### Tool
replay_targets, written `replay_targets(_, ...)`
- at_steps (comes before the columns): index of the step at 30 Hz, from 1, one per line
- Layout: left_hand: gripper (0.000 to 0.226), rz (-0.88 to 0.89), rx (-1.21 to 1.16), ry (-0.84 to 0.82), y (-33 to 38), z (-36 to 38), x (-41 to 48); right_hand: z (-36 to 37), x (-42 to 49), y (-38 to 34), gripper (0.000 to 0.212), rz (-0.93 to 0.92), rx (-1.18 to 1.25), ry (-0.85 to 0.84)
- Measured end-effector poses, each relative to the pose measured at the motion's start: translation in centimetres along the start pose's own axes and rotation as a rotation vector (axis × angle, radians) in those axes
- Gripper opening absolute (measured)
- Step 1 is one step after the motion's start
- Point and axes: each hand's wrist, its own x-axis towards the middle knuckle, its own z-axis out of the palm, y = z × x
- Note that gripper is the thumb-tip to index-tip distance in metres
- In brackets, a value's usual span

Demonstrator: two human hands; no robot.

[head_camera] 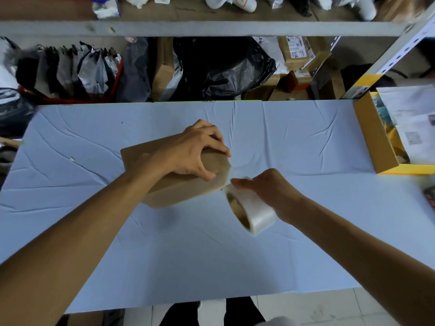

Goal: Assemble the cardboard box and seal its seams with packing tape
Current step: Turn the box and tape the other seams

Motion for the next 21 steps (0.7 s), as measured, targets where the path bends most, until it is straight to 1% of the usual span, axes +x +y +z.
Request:
replay_targets(3, 0.052, -0.007, 0.013, -0.032, -0.3, -0.3, 0.1, 0.2, 0.3, 0.0, 0.047, -0.021, 0.053, -0.003)
replay_targets(6, 0.055, -0.023, 0.028, -0.073, -0.8, -0.5, 0.0, 0.6, 0.3, 0.7, 0.042, -0.064, 0.100, -0.045)
replay_targets(11, 0.059, -0.028, 0.015, -0.071, -0.8, -0.4, -0.3, 1.0, 0.1, 1.3, 0.036, -0.101, 0.127, -0.060)
replay_targets(14, 0.058, -0.028, -0.002, -0.064, -0.9, -0.5, -0.3, 0.9, -0.4, 1.9, 0.051, -0.134, 0.156, -0.101)
replay_targets(16, 0.058, -0.021, -0.005, -0.073, -1.0, -0.5, -0.3, 0.9, -0.5, 2.5, 0.060, -0.162, 0.156, -0.084)
replay_targets(17, 0.058, -0.019, -0.006, -0.077, -0.9, -0.5, -0.3, 1.0, -0.5, 2.7, 0.059, -0.168, 0.155, -0.075)
replay_targets(20, 0.057, -0.026, -0.021, -0.082, -1.0, -0.7, -0.1, 1.0, -0.3, 2.7, 0.043, -0.187, 0.099, -0.055)
replay_targets(21, 0.057, -0.027, -0.022, -0.083, -1.1, -0.7, -0.1, 0.9, -0.3, 2.6, 0.041, -0.187, 0.091, -0.058)
